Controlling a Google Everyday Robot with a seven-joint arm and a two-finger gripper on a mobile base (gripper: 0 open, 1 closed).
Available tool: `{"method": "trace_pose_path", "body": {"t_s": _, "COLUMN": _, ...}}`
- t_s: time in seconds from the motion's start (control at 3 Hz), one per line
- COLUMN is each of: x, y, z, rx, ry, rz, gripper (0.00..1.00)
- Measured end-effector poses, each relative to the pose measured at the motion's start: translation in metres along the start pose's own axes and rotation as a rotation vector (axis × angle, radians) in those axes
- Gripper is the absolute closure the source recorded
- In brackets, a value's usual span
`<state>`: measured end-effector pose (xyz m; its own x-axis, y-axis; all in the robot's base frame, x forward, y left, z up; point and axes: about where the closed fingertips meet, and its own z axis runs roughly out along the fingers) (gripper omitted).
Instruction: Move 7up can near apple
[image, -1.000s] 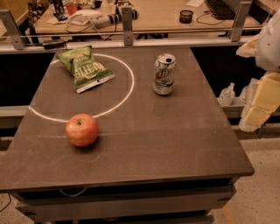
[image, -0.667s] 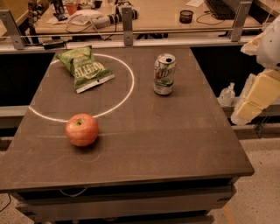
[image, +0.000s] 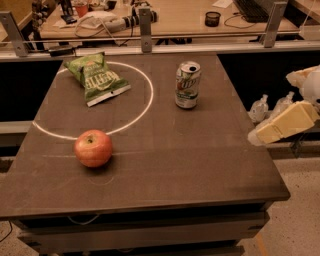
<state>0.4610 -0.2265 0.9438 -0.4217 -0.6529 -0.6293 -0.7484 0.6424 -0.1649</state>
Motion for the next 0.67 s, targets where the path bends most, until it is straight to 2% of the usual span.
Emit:
{"method": "trace_pose_path", "body": {"t_s": 0.33, "x": -0.002, "y": -0.005, "z": 0.019, "rx": 0.024, "ry": -0.177, "rz": 0.036, "gripper": 0.00}}
{"method": "trace_pose_path", "body": {"t_s": 0.67, "x": -0.016, "y": -0.023, "z": 0.034, "rx": 0.110, "ry": -0.324, "rz": 0.020, "gripper": 0.00}}
